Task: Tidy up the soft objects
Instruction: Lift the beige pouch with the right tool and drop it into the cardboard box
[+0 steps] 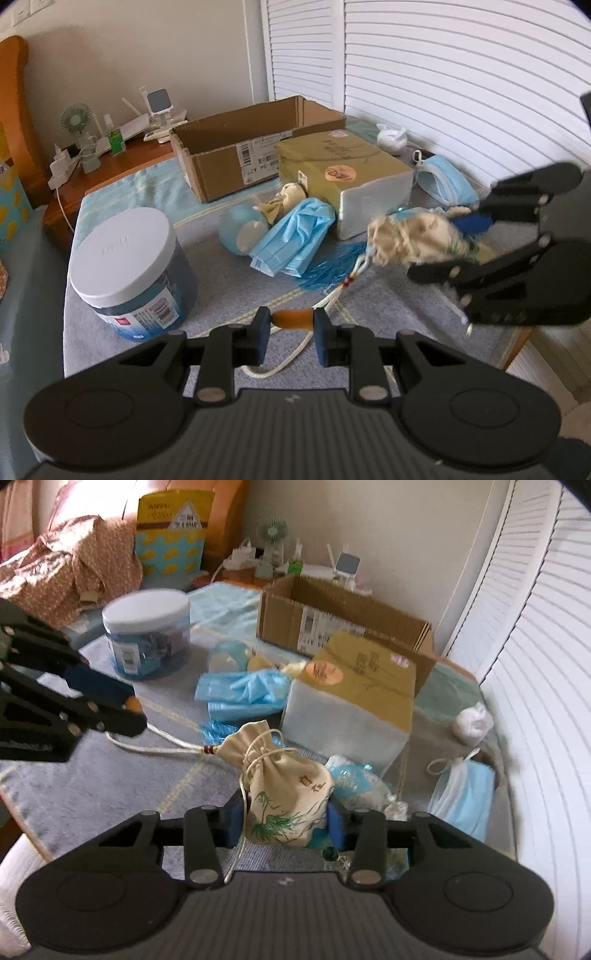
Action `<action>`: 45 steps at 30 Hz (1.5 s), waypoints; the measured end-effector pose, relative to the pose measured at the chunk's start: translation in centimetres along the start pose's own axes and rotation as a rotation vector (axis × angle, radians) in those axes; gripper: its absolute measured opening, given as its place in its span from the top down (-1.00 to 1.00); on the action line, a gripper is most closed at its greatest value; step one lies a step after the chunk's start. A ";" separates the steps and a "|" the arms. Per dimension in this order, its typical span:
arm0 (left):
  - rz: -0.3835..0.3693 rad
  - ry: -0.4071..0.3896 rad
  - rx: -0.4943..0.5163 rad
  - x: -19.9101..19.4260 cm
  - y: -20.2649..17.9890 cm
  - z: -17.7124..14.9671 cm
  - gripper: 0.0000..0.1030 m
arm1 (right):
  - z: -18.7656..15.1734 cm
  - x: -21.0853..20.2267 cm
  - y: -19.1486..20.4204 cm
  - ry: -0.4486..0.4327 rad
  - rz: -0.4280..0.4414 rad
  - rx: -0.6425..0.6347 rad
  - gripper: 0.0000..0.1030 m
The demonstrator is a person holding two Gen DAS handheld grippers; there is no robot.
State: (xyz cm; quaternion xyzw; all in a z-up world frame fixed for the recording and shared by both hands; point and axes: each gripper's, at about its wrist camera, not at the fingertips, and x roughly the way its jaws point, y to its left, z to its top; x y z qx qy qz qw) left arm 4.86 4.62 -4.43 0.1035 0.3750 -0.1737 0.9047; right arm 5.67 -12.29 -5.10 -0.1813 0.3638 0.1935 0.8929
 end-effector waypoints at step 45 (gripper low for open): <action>-0.047 0.001 0.030 3.4 2.3 4.7 0.55 | 20.8 12.1 -12.9 -0.138 0.032 -0.038 -0.96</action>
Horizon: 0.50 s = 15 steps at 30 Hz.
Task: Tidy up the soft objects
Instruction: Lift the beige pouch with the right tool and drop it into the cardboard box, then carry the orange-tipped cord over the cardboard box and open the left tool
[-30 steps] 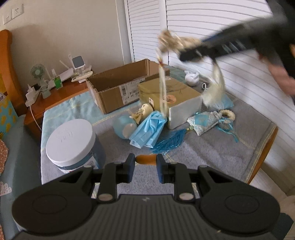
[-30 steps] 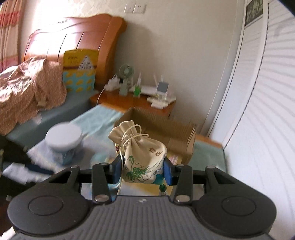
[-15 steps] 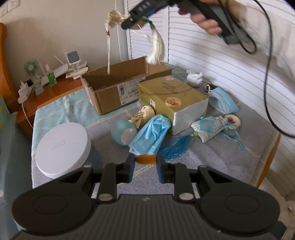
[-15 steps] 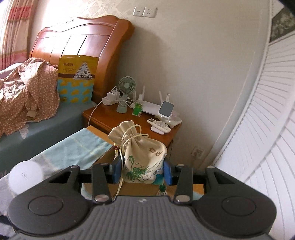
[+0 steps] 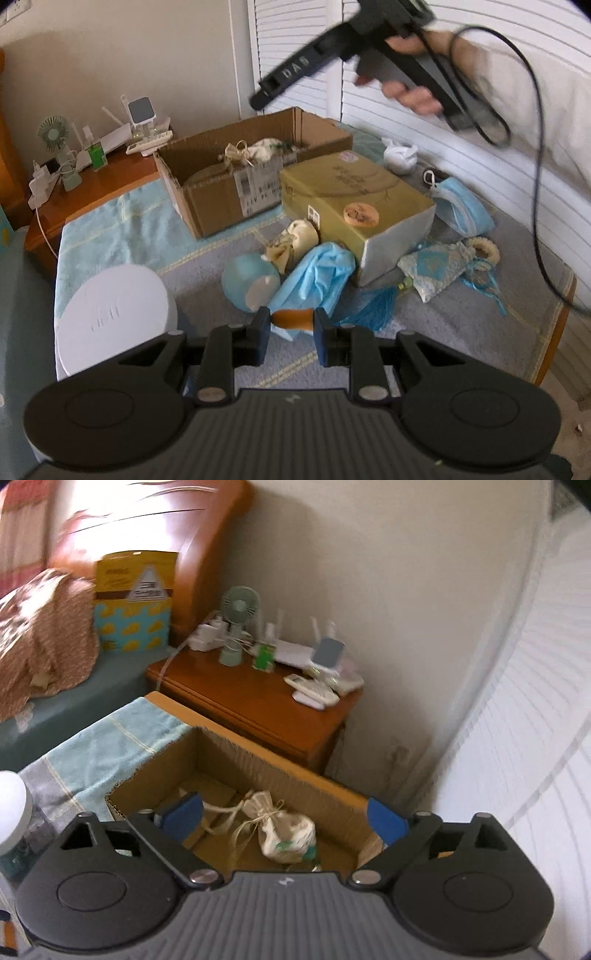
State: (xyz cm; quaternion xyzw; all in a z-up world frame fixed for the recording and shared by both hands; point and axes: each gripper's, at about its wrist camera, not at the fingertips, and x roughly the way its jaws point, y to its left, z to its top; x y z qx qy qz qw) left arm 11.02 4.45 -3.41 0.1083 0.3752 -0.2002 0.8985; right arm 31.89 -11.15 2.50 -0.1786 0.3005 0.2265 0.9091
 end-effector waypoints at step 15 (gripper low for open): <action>0.105 -0.078 0.026 0.2 2.1 9.0 0.54 | -10.3 -8.7 2.8 0.104 -0.220 0.342 -1.00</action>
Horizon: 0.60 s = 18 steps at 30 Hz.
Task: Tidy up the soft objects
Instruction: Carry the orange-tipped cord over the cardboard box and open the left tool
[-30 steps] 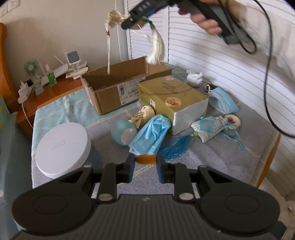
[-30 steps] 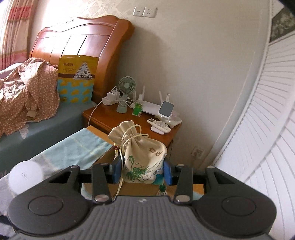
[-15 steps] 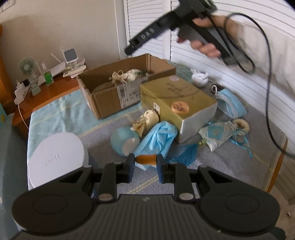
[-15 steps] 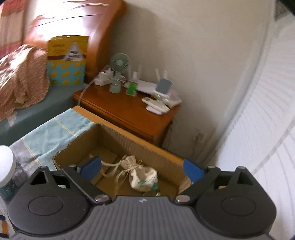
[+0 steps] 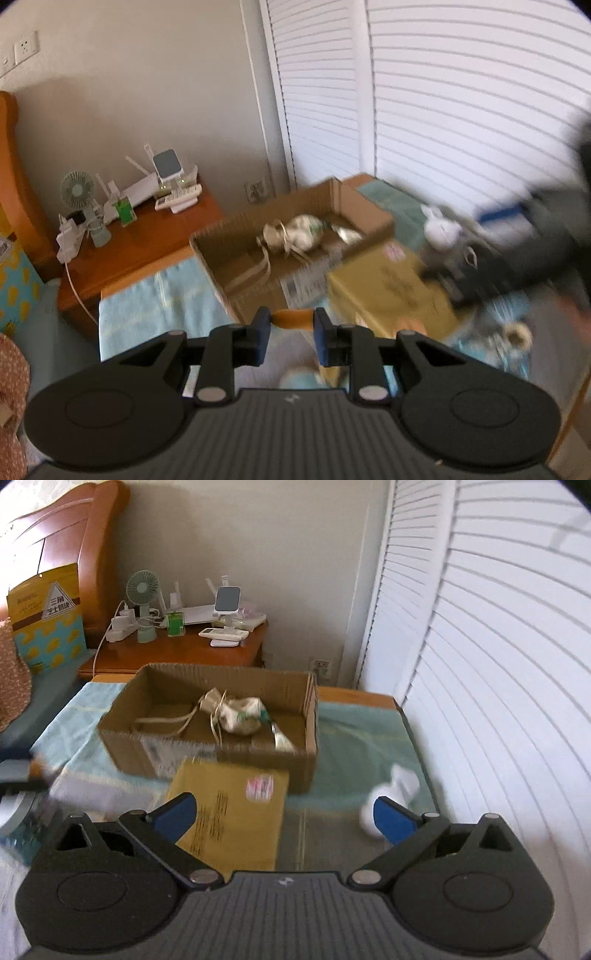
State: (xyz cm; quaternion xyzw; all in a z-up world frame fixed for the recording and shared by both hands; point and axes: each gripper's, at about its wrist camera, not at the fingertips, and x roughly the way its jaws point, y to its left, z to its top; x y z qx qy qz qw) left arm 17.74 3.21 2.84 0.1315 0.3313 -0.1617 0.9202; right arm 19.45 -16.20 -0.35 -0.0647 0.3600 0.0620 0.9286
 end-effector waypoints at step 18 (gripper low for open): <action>0.115 -0.072 -0.104 6.8 2.4 6.9 -0.93 | -4.2 -3.6 -0.7 -0.045 -0.056 0.072 -1.00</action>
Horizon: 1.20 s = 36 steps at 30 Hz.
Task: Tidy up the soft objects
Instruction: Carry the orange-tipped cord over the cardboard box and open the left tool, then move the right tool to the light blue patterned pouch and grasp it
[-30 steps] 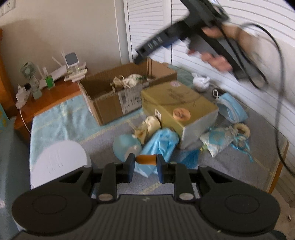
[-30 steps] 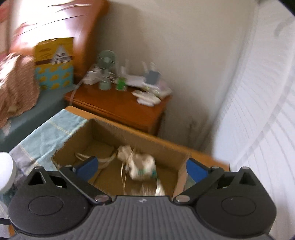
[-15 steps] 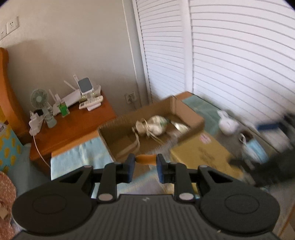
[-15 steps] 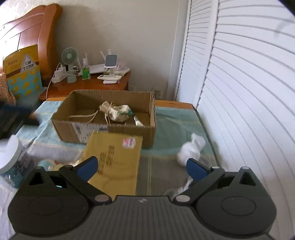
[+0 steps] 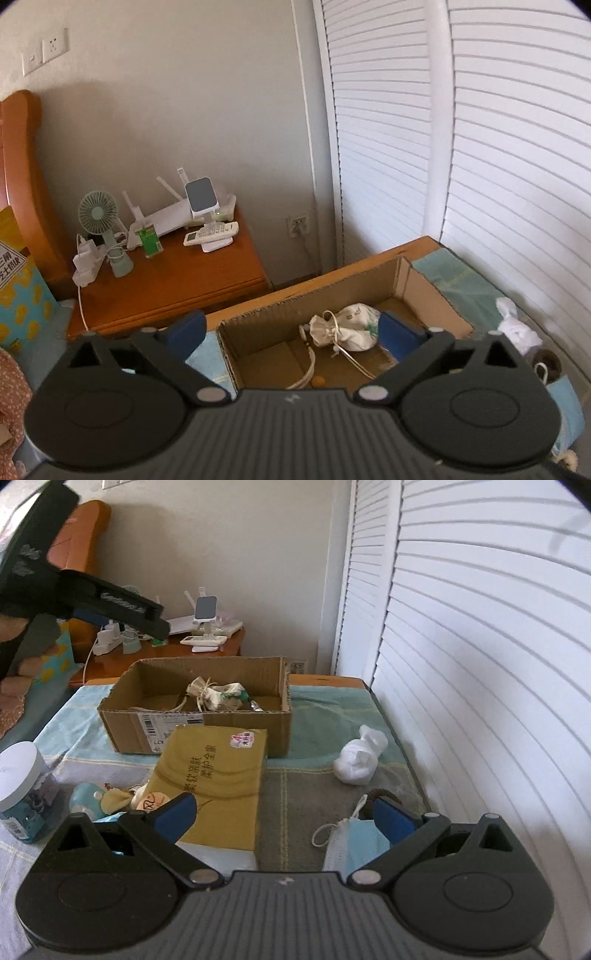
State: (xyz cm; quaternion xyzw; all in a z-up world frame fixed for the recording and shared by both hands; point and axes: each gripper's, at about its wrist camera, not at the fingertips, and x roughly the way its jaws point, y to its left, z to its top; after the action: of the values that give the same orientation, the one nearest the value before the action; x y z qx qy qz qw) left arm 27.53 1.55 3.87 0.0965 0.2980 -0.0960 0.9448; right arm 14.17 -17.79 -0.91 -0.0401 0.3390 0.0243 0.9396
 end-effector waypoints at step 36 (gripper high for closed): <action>-0.050 0.090 0.052 -10.6 -7.5 -17.0 -0.99 | -7.8 -3.0 -2.4 0.065 0.097 -0.038 -1.00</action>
State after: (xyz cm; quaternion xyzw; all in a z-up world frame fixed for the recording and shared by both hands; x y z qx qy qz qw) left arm 7.90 -0.28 -4.58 0.1179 0.3400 -0.1230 0.9249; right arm 7.10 -20.97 -4.86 -0.0423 0.3705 0.0751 0.9248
